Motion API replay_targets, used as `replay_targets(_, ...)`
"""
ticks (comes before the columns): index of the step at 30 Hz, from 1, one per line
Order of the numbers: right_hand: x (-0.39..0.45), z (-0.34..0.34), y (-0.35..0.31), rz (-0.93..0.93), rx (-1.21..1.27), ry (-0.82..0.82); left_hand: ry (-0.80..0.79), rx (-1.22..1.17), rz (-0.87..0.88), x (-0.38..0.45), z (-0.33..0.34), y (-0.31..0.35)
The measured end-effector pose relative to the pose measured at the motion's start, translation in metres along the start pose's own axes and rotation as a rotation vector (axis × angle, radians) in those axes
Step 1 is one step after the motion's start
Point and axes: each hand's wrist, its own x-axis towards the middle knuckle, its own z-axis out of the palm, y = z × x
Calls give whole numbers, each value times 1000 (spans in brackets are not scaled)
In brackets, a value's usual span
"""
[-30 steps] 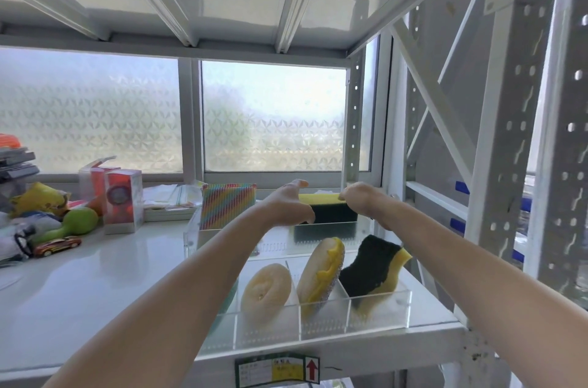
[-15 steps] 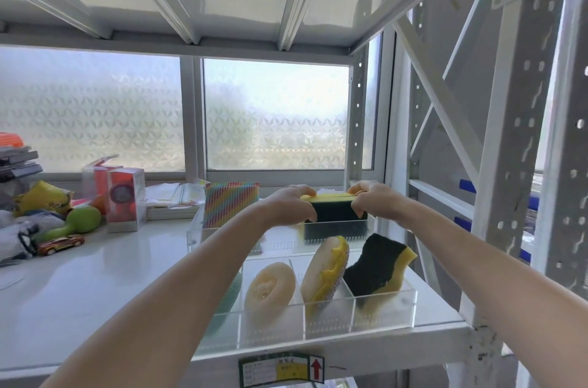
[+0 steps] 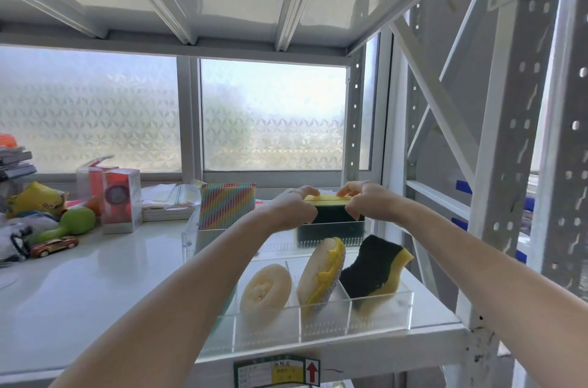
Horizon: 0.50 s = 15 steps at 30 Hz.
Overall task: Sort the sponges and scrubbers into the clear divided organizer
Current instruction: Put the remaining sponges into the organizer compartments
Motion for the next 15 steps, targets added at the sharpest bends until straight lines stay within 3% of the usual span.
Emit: replay_targets(15,-3,-1,1,-47,2,-9,3,58,-23,4,7,-1)
